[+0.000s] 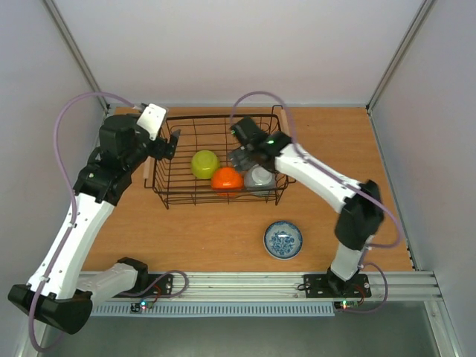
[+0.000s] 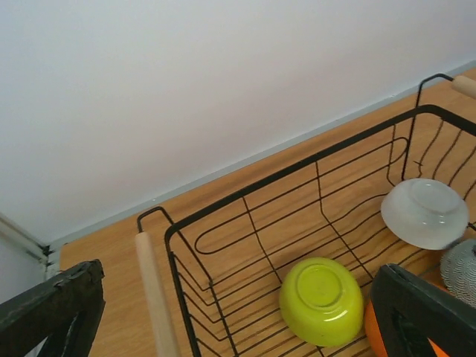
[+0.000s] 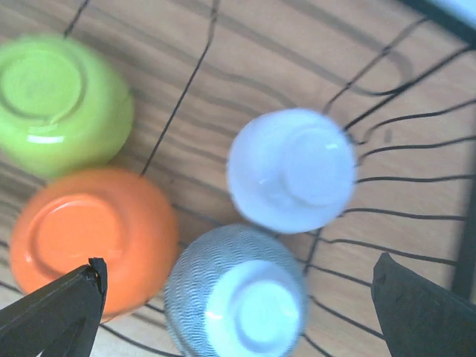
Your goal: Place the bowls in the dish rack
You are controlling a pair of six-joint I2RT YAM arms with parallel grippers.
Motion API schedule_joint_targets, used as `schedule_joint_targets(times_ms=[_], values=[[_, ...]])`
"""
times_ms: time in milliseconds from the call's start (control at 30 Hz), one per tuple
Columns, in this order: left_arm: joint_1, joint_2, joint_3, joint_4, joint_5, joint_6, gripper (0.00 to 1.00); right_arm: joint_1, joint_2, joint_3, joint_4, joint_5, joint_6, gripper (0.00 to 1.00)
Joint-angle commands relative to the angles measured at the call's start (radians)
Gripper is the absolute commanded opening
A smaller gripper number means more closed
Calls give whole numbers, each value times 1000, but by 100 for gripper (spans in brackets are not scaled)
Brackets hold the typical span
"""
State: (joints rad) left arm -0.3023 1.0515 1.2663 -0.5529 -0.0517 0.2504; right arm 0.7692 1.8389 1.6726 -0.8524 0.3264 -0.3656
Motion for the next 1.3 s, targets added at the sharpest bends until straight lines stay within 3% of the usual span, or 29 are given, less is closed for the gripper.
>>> schedule_joint_targets(times_ms=[0,200,333,500,900,1100,1267], values=[[3,26,28,-7,122,-21,96,-36,-172,-117,177,-46,41,99],[-81,99,37,-55,152,-27,93,-43,-401,-309,257,50,109,99],[-251,175,40,-95,84,16,91,-47,-573,-446,309,170,178,99],[-477,293,59,-109,-19,61,88,-61,-816,-627,333,203,238,99],[-859,475,65,-111,-70,92,71,-62,-1295,-854,49,358,413,99],[-931,617,129,-101,-72,89,66,-61,-1473,-933,35,313,458,99],[-936,717,176,-96,-68,86,63,-61,-1458,-935,23,298,469,99]])
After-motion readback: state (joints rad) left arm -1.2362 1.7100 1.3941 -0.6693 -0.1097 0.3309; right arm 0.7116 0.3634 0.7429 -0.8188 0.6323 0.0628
